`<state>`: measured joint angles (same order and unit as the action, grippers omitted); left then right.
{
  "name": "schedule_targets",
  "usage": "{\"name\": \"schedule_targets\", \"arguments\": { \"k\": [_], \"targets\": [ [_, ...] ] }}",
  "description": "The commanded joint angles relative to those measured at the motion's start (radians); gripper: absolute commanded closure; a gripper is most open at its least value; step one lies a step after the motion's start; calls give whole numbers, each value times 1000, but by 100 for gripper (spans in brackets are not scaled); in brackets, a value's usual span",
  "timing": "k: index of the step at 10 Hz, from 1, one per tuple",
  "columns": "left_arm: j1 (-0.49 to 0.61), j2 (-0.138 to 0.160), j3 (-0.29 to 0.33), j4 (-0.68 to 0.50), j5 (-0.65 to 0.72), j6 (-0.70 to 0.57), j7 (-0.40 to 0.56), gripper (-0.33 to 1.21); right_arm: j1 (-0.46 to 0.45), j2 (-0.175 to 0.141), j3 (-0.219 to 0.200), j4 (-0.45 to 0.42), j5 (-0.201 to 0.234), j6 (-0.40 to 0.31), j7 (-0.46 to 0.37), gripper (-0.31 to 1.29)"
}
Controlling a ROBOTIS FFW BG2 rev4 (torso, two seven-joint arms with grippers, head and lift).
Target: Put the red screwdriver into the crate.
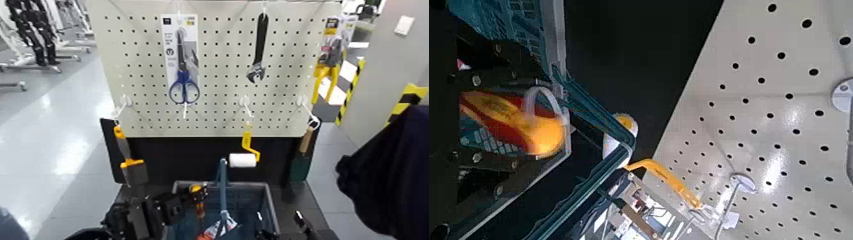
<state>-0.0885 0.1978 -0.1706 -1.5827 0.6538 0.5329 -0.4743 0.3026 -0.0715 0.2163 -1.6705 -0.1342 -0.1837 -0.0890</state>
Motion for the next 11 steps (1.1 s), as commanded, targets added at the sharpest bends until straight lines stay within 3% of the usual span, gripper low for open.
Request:
{"name": "schedule_targets", "arguments": {
  "k": [1,6,9,11],
  "targets": [
    [1,0,5,-20,13,-13,6,11,1,-1,0,2,-1,0,0,14],
    [23,3,2,-51,-43,-174,-3,9,0,-1,0,3,-1,0,0,14],
    [105,-5,25,-126,-238,-366,102,9,0,-2,-3,3,-1,-6,0,14],
    [151,-14,40,-131,-289,-432,141,10,1,-2,-5,2,-1,-11,2,14]
  ]
}}
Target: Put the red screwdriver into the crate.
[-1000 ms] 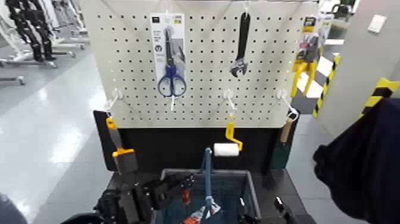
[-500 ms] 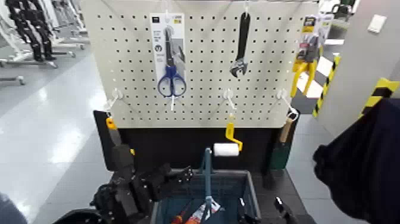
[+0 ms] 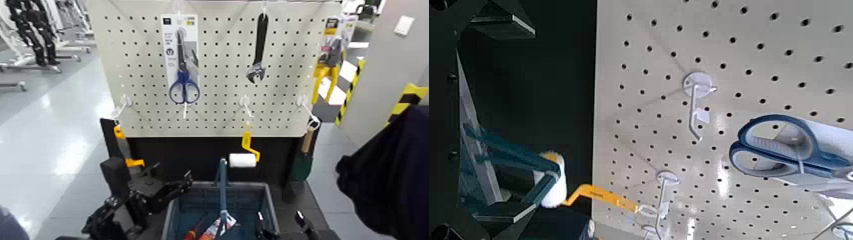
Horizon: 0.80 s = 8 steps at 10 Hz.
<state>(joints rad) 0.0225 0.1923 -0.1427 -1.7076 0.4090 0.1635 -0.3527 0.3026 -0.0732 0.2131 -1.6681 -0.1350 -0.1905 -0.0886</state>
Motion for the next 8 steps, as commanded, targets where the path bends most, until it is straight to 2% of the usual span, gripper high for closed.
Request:
{"name": "schedule_targets", "arguments": {
  "k": [1,4,6,8],
  "targets": [
    [74,-17,29,-26,-99,-90,41,10,3,0,-5,-1,0,-10,1,14],
    [189,-67,80,-43,-237,-206,126,10,7,1,-11,-6,6,-18,1,14],
    [238,-73,83,-44,-272,-254,181,10,10,1,-14,-9,15,-30,3,14],
    [272,-70,89,-46,-288,-277,193,10,13,4,-14,-15,26,-40,4,14]
  ]
}}
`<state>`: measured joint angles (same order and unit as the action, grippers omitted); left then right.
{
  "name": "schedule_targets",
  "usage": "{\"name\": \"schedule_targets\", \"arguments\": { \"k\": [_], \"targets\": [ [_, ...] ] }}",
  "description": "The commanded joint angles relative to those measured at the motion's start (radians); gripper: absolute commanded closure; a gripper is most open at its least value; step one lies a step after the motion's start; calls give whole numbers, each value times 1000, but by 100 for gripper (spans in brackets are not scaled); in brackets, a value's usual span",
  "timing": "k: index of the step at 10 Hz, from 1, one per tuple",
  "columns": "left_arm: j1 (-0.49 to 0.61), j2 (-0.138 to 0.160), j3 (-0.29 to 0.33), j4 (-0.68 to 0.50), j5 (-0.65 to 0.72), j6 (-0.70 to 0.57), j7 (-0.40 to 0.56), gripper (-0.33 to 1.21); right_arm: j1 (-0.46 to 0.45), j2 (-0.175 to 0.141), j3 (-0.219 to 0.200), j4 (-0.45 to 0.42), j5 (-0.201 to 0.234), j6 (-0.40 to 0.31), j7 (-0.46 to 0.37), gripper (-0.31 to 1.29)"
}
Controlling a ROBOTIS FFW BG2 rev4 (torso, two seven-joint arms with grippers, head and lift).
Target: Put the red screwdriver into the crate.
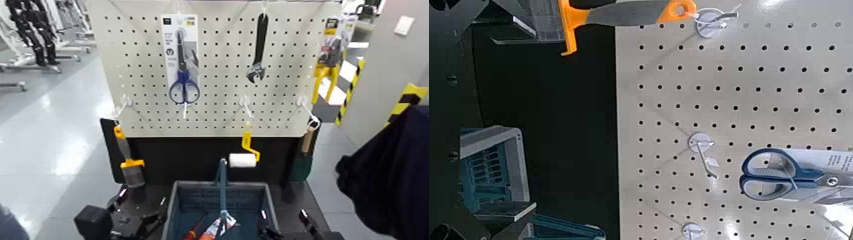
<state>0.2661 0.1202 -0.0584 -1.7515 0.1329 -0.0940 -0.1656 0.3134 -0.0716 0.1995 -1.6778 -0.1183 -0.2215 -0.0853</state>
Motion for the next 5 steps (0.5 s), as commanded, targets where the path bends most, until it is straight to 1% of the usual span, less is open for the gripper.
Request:
{"name": "schedule_targets", "arguments": {
  "k": [1,5],
  "targets": [
    [44,4,2,-6,-12,-24,14,10,6,4,1,-5,9,-15,1,14],
    [61,15,-9,-22,-22,-44,46,11,6,7,-6,-10,14,1,1,14]
  ]
}}
